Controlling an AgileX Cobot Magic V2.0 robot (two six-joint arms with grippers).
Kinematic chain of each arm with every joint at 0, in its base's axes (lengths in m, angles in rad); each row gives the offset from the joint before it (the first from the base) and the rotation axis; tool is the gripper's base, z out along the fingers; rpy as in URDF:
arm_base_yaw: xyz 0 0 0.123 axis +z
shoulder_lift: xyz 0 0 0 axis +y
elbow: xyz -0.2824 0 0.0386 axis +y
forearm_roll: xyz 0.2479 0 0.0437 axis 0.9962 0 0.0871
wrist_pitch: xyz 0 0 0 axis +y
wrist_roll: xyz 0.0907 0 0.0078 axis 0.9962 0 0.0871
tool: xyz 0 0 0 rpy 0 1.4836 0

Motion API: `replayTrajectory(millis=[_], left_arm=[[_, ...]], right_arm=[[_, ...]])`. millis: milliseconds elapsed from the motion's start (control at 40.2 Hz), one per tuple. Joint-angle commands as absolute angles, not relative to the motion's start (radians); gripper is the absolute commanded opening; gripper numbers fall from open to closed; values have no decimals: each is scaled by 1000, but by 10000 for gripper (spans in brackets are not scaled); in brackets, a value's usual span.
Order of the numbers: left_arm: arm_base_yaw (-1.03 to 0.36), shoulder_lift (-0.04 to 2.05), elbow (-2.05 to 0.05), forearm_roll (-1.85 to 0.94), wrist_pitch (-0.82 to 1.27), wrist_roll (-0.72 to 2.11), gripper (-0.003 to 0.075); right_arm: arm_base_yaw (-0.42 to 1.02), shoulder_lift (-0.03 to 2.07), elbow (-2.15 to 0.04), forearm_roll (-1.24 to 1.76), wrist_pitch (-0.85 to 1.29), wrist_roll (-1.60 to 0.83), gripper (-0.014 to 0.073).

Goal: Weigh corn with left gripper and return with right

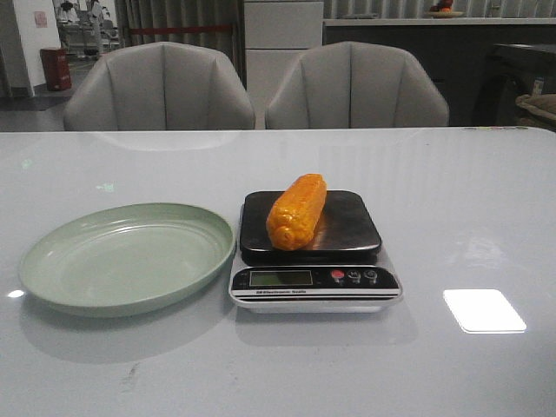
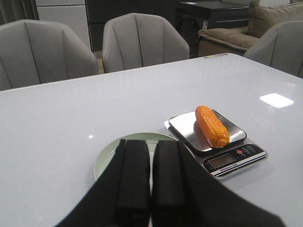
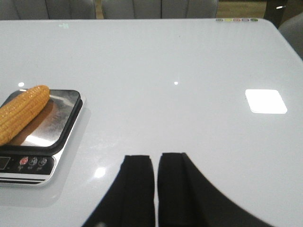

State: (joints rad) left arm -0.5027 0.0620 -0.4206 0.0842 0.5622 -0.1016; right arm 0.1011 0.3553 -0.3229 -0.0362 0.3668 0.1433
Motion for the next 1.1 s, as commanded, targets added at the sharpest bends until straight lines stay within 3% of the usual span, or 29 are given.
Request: replayTrajectory(millis=[0,124,249,473,1071], left_arm=[[-503,76,-442,87,485,-101,114],[-503,76,-442,87,485,-101,114],[-503,76,-442,87,481,-101,114],[-503,76,-442,87,477,-101,114],[-503,76,-442,87,477,-101,114]], right_arm=[[100,376,-359,-45,299,141,202],[110,376,-359,0,288,141,303],[153,391,-362,0,264,141,619],[218,542,-451,84,296,141,603],[468,1266,-1072,195,565,248,596]])
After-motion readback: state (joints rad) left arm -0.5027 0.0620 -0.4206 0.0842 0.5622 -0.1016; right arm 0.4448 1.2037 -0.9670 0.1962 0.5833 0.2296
